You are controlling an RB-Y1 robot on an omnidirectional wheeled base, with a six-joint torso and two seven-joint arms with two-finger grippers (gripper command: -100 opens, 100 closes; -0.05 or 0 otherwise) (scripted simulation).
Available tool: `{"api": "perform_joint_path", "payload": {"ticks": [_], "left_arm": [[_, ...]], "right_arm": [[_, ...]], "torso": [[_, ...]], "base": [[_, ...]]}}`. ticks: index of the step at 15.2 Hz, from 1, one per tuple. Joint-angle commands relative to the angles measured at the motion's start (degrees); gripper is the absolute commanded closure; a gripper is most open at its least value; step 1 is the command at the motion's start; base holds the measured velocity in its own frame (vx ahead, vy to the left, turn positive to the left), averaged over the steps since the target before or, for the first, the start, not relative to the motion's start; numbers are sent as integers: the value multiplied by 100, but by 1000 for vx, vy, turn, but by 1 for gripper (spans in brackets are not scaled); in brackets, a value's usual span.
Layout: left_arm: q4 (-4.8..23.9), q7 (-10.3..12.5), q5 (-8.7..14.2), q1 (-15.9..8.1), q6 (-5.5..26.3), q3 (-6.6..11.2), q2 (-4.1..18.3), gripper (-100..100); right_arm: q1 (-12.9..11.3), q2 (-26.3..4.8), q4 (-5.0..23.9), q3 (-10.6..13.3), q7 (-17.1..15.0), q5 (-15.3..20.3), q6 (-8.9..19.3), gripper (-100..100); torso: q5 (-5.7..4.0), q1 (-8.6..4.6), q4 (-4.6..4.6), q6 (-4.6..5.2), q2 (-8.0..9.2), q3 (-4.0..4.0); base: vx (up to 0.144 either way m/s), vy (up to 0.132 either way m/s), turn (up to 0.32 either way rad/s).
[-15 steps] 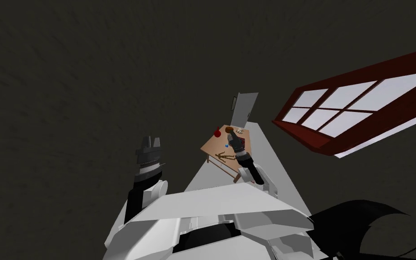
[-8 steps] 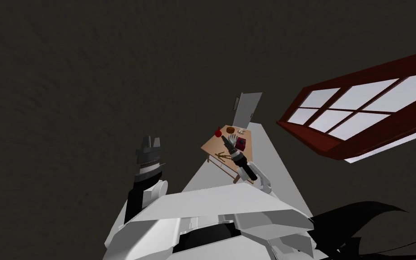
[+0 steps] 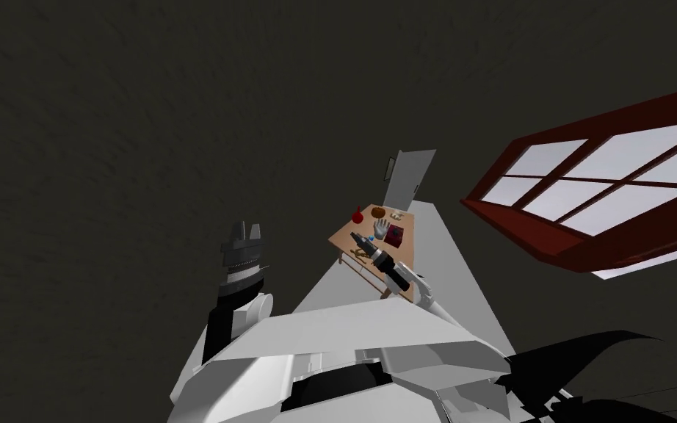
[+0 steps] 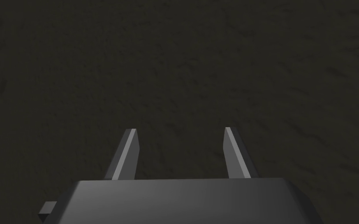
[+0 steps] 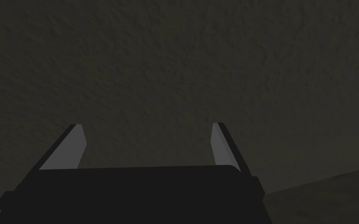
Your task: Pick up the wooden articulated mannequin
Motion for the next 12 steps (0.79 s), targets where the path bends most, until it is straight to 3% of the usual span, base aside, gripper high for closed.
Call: {"api": "perform_joint_path", "payload": {"ticks": [1, 3, 6, 7, 8, 10, 11, 12], "left_arm": [[0, 0, 0, 0, 0, 0, 0, 0], [0, 0, 0, 0, 0, 0, 0, 0], [0, 0, 0, 0, 0, 0, 0, 0], [0, 0, 0, -1, 0, 0, 0, 0], [0, 0, 0, 0, 0, 0, 0, 0], [0, 0, 0, 0, 0, 0, 0, 0], [0, 0, 0, 0, 0, 0, 0, 0], [0, 0, 0, 0, 0, 0, 0, 0]], "right_arm": [[-167, -238, 286, 209, 44, 207, 20, -100], [-167, -238, 348, 209, 44, 207, 20, -100], [-414, -593, 780, 609, 158, 593, 83, -100], [-414, -593, 900, 609, 158, 593, 83, -100], [-535, -765, 1052, 811, 217, 788, 117, -100], [-535, -765, 1180, 811, 217, 788, 117, -100], [-655, -934, 1405, 1014, 277, 981, 154, -100], [-655, -934, 1461, 1014, 277, 981, 154, -100]], "torso": [[0, 0, 0, 0, 0, 0], [1, 3, -1, -1, -1, -1], [1, 5, -1, -2, -4, -3], [1, 1, -1, -4, -5, -3], [0, -2, -1, -2, -6, -3], [-1, -4, -2, -1, -8, -5], [0, -1, -2, 1, -7, -4], [0, 0, -2, -2, -7, -4]], "base": [[-14, -31, 104], [-11, -31, 75], [-8, -37, 137], [-5, -52, 144], [2, -52, 177], [-1, -46, 82], [-4, -38, 137], [-2, -39, 134]]}}
